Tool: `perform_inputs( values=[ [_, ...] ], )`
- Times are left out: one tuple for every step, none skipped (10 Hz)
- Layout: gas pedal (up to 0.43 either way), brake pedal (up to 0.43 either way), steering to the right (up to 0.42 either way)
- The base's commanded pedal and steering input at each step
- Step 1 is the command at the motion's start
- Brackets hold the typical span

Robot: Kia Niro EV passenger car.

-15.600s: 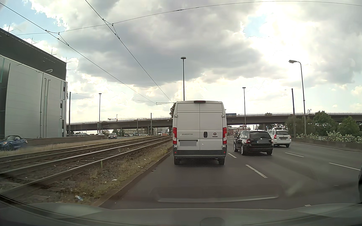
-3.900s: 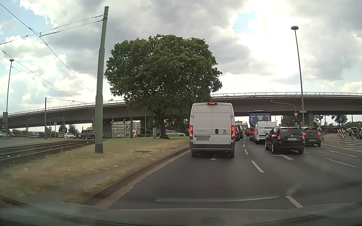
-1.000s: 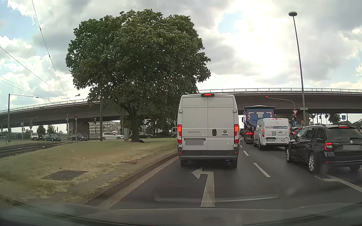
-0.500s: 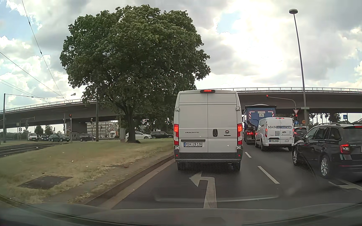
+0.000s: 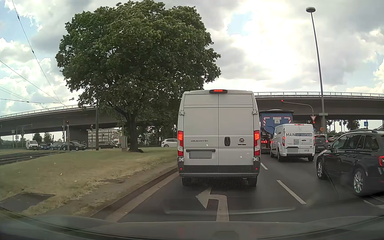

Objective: Follow the waypoints while adhering to traffic rules and regulations

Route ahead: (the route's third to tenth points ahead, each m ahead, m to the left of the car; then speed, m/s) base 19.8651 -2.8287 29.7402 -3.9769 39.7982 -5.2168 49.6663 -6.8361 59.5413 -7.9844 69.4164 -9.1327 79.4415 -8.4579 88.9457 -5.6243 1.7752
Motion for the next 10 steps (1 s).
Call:
perform_inputs(
  values=[
    [0.0, 0.195, 0.08],
    [0.0, 0.22, 0.072],
    [0.0, 0.226, 0.067],
    [0.0, 0.238, 0.062],
    [0.0, 0.244, 0.059],
    [0.0, 0.25, 0.057],
    [0.0, 0.25, 0.055],
    [0.0, 0.25, 0.055],
    [0.0, 0.256, 0.053],
    [0.0, 0.25, 0.052]
  ],
)
